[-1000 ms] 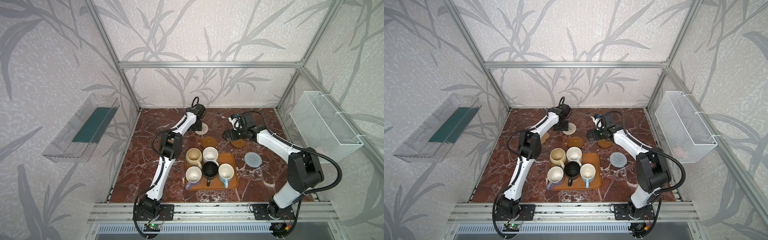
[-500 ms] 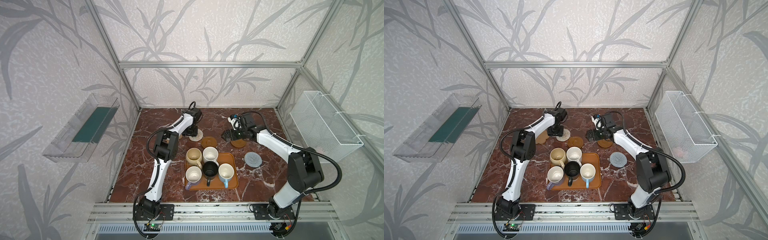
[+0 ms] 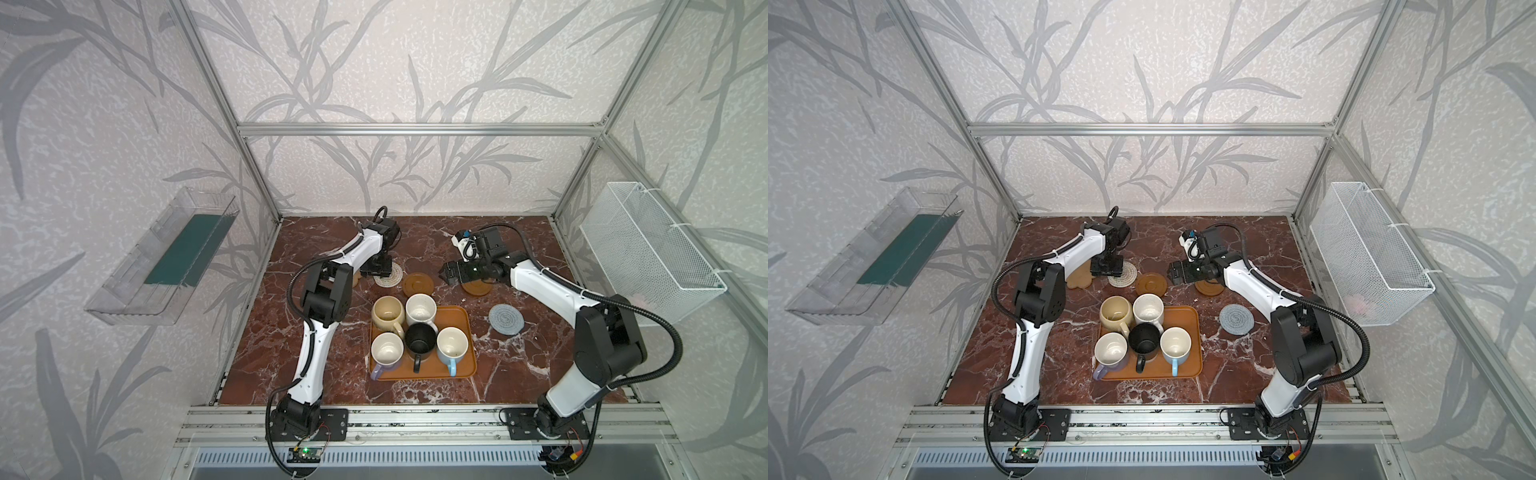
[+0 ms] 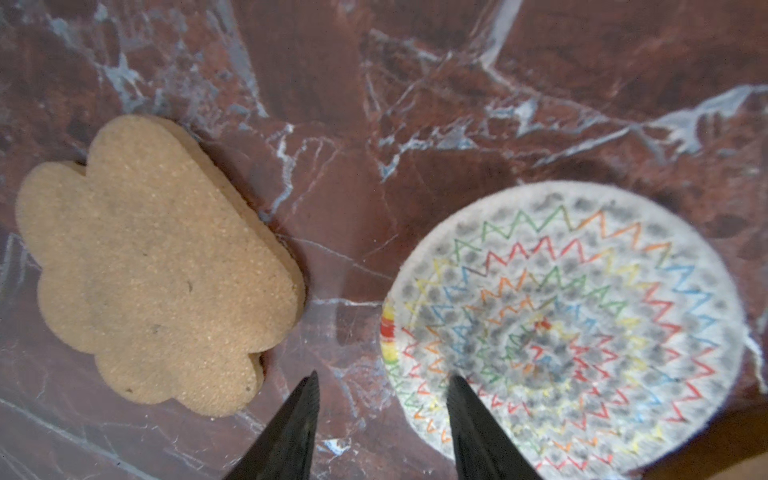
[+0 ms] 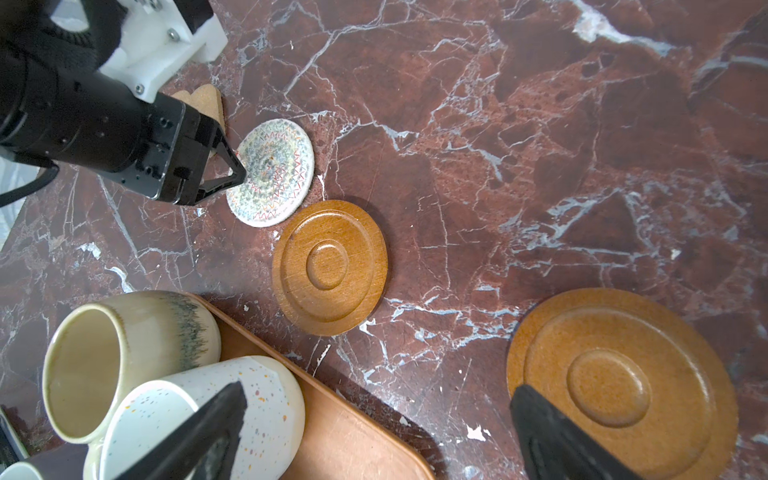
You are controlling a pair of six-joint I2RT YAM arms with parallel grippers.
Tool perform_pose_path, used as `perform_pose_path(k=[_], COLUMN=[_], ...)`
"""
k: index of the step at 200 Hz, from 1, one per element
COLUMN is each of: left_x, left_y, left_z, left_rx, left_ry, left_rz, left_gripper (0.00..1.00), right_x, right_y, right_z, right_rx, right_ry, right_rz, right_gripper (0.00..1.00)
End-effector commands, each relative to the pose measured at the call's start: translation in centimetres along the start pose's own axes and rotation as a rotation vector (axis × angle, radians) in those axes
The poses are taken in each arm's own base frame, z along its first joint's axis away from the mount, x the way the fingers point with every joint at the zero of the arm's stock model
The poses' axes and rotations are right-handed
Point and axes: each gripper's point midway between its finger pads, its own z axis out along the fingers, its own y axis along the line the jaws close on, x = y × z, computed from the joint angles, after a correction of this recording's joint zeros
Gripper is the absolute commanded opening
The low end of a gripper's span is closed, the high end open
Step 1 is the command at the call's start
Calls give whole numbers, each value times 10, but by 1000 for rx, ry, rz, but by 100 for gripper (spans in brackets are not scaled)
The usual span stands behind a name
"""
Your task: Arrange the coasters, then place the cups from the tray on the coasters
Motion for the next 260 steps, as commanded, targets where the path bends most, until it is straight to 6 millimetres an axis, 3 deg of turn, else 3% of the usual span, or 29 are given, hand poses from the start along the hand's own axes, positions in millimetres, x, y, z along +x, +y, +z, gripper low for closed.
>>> perform_pose_path(k=[1,60,76,127,162,174,192,221,245,260], left_x=[-10,-19,-21,-38,-38,-34,-23,1,17,23], left_y=[-1,-5,-9,-7,0,2,-2,-25,-45,-46], left_z=[-19,-10,-15,-68,-119,-133,-148,-164,-178,-180], left_rx=[44,46,79,141,214,246,319,530,723,772], left_ry=[-33,-31,-48,-148,-239,-253,-261,-237,-252,-275], left_rz=[-30,-48,-63,-93,-98,-107,-119,-108,-88,-114], left_gripper=[54,54,54,64,93,98,99,99,97,97], right_x=[-10,-2,-2,-7,-5,-3,-1,11,16,20], right_y=[8,6,6,8,9,9,14,16,13,9], right_z=[-4,-4,-5,-6,-10,-8,-5,22,37,47], right_rx=[-14,0,1,8,41,41,41,34,59,76], right_ry=[-11,3,4,15,34,46,70,165,208,235], right_rz=[-6,-7,-11,-13,-24,-13,-14,-17,-28,-33], right_gripper=[98,98,98,98,97,95,91,79,77,76])
